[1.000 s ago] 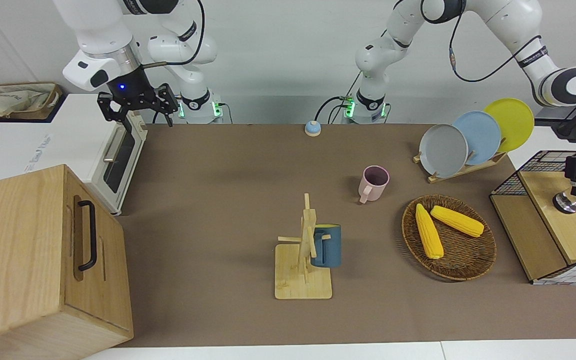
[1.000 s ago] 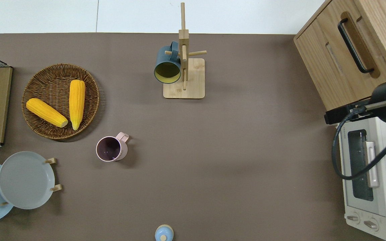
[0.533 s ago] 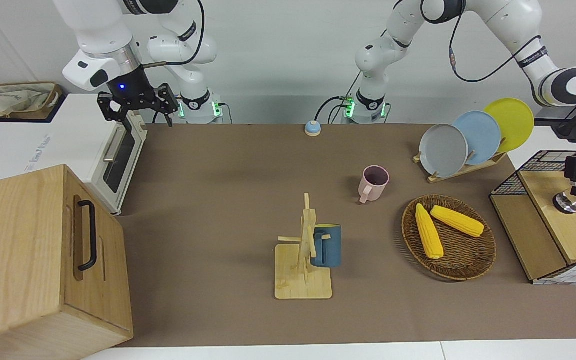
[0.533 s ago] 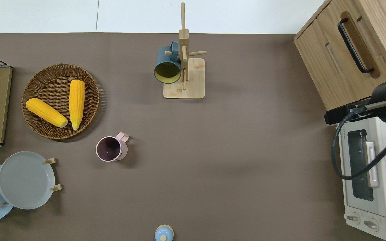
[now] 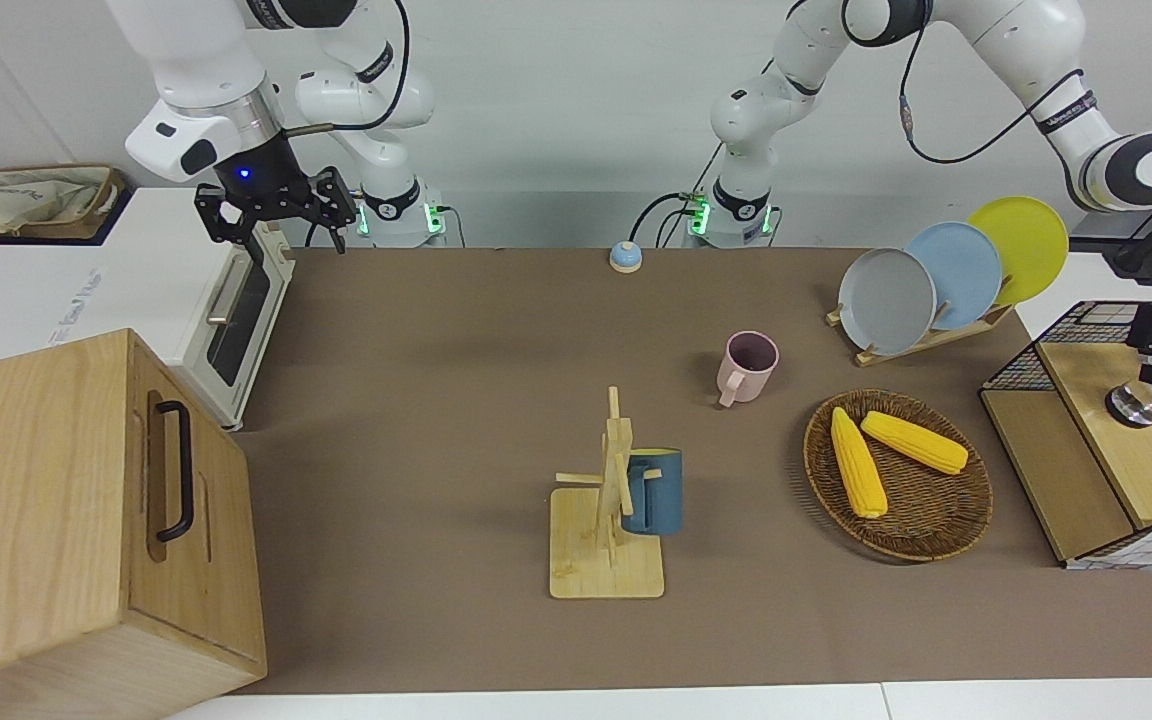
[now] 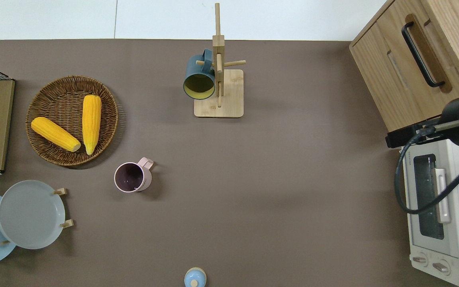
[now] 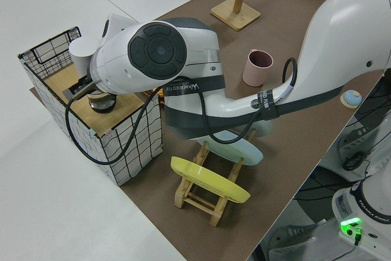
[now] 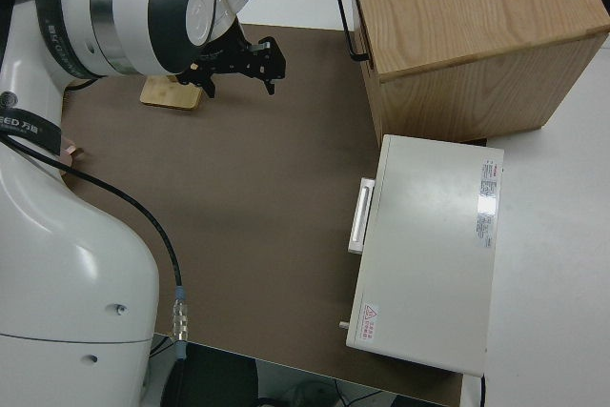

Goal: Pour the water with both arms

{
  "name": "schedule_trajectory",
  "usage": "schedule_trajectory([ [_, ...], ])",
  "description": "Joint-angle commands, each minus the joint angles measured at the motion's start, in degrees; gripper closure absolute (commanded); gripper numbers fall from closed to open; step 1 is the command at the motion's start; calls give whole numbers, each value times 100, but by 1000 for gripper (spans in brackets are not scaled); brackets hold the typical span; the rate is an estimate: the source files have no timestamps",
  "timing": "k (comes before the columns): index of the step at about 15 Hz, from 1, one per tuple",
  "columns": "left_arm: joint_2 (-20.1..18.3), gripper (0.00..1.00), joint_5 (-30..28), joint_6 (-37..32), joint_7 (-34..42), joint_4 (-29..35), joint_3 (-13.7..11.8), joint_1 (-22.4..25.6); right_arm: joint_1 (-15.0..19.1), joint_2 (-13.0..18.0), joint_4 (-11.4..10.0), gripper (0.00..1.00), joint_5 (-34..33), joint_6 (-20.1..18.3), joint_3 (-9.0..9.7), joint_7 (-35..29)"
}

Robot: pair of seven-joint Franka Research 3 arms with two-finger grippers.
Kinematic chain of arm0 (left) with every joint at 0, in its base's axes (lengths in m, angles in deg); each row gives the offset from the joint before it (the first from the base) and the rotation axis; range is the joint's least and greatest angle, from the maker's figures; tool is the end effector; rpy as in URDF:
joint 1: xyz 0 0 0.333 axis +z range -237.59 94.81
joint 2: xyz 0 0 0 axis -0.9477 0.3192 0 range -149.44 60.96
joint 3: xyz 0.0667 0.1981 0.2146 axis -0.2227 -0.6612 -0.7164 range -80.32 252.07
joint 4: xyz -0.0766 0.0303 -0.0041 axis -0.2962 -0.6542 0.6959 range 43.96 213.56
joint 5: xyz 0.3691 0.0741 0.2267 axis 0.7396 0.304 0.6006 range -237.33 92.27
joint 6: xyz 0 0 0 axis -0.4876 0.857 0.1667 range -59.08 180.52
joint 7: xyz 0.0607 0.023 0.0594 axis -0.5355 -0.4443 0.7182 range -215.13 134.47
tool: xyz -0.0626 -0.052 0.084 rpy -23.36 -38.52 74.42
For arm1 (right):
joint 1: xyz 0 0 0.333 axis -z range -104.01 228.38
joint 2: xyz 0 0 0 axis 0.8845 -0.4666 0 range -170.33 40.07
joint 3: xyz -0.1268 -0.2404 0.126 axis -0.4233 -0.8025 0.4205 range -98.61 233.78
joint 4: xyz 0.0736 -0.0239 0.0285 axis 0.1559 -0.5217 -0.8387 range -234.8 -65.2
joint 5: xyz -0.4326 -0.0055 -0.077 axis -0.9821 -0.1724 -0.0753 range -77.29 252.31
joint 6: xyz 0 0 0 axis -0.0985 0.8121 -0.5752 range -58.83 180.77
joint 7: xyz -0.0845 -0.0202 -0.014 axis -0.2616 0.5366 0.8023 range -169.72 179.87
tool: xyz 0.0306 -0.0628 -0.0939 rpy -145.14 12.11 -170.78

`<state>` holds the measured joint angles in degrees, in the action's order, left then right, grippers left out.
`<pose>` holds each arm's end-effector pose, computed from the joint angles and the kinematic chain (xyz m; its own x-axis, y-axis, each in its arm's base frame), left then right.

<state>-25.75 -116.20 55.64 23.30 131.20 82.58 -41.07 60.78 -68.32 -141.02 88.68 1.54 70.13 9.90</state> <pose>0.6187 0.3997 0.4417 0.7302 -0.0281 0.6826 -0.0670 -0.9973 0.0305 0.6094 0.0438 0.6250 0.9881 0.1541 -0.0002 0.1540 -0.9878 -0.0230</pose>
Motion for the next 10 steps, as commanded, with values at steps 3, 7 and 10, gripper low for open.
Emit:
schedule_trajectory([
  [3,-266,0,1094,-410,-1244,-59,39,27,17,46,-10,13,-21,39,10,1],
  [7,-539,0,2018,-982,-2020,-95,39,-26,17,46,-18,13,-21,39,10,1],
  [10,-759,0,2494,-1527,-2390,-191,39,-26,17,46,-10,13,-21,39,10,1],
])
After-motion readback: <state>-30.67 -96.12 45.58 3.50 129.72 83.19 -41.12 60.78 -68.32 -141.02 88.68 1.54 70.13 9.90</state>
